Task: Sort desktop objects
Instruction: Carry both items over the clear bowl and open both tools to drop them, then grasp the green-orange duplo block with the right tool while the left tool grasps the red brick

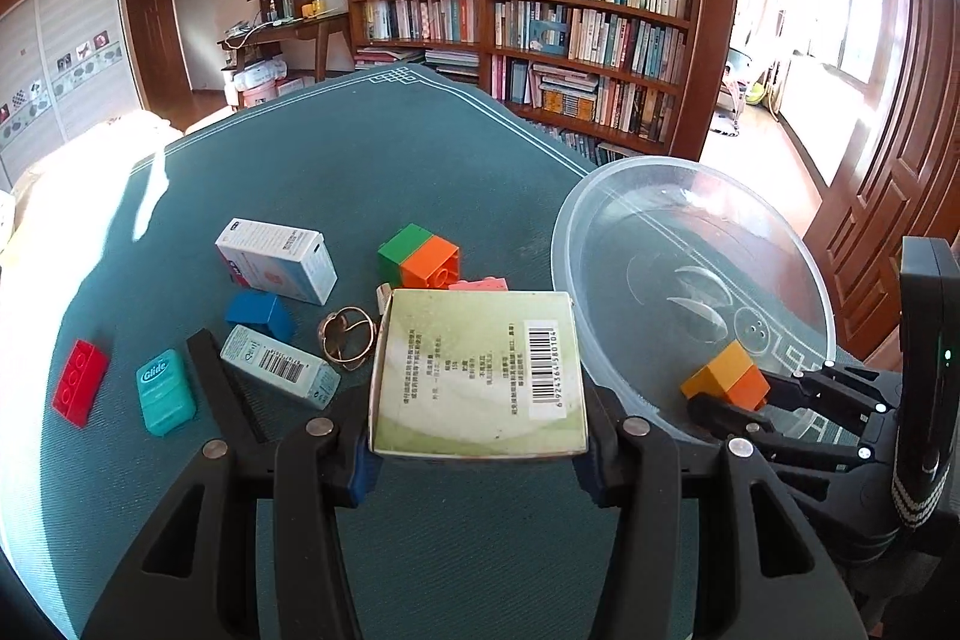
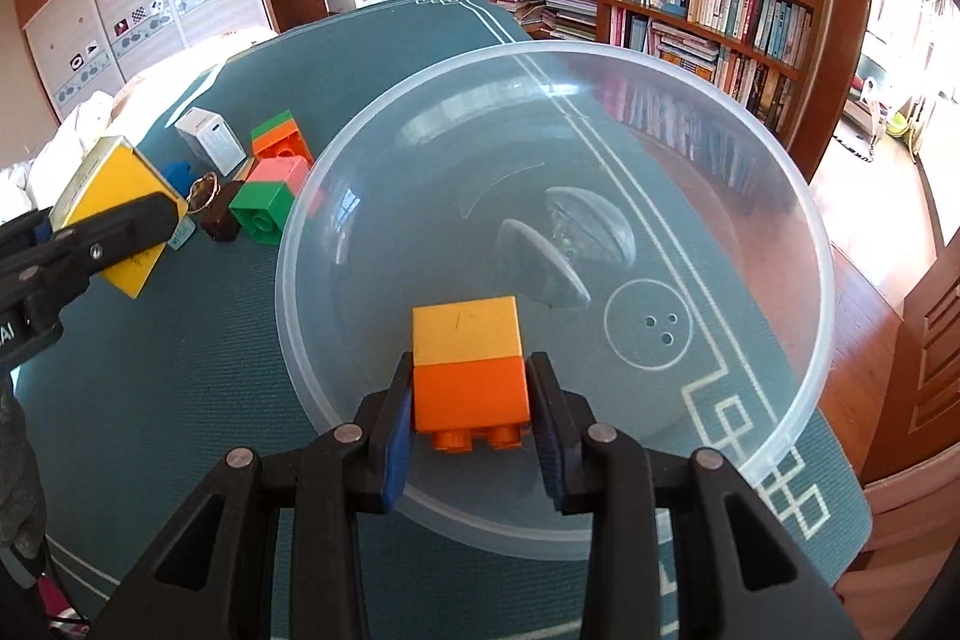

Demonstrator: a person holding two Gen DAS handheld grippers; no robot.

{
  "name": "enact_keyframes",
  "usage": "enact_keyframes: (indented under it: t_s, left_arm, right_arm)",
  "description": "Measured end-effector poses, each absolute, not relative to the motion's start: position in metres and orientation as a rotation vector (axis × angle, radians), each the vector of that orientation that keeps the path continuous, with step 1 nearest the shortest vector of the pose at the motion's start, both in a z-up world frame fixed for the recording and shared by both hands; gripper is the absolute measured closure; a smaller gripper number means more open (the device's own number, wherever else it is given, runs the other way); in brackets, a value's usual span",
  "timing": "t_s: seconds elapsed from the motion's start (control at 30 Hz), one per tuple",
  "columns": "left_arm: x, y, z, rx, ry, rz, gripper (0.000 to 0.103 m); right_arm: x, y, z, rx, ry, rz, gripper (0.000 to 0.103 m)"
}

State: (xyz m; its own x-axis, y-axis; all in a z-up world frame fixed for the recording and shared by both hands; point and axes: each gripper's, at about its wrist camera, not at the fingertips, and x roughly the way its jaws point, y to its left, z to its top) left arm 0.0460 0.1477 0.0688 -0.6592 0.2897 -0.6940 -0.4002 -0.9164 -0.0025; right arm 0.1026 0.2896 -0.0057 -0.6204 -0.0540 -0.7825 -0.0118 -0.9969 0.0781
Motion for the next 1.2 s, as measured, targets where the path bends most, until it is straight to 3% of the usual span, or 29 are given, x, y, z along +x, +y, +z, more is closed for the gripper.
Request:
enact_keyframes:
  t_s: [0.47, 0.57, 0.67, 0.7, 0.93, 1.2]
  left_arm:
    - [0.045, 0.187, 0.076, -0.964, 0.193, 2.391, 0.047]
    - [0.038, 0.196, 0.07, -1.021, 0.153, 2.313, 0.038]
    - [0.037, 0.197, 0.067, -1.041, 0.118, 2.27, 0.036]
    - [0.038, 0.195, 0.067, -1.036, 0.116, 2.274, 0.036]
    - [0.025, 0.166, 0.068, -1.044, 0.064, 2.357, 0.036]
    - [-0.006, 0.139, 0.052, -1.087, 0.069, 2.492, 0.036]
  right_arm:
    - [0.129, 0.295, -0.002, 1.409, -0.187, -2.779, 0.064]
    - [0.134, 0.294, 0.003, 1.366, -0.197, -2.827, 0.05]
    - [0.139, 0.294, 0.007, 1.323, -0.207, -2.857, 0.028]
    - [0.139, 0.294, 0.008, 1.31, -0.214, -2.867, 0.025]
    - [0.128, 0.302, 0.018, 1.235, -0.314, -2.892, 0.025]
    - [0.127, 0.289, 0.031, 1.116, -0.283, -2.935, 0.025]
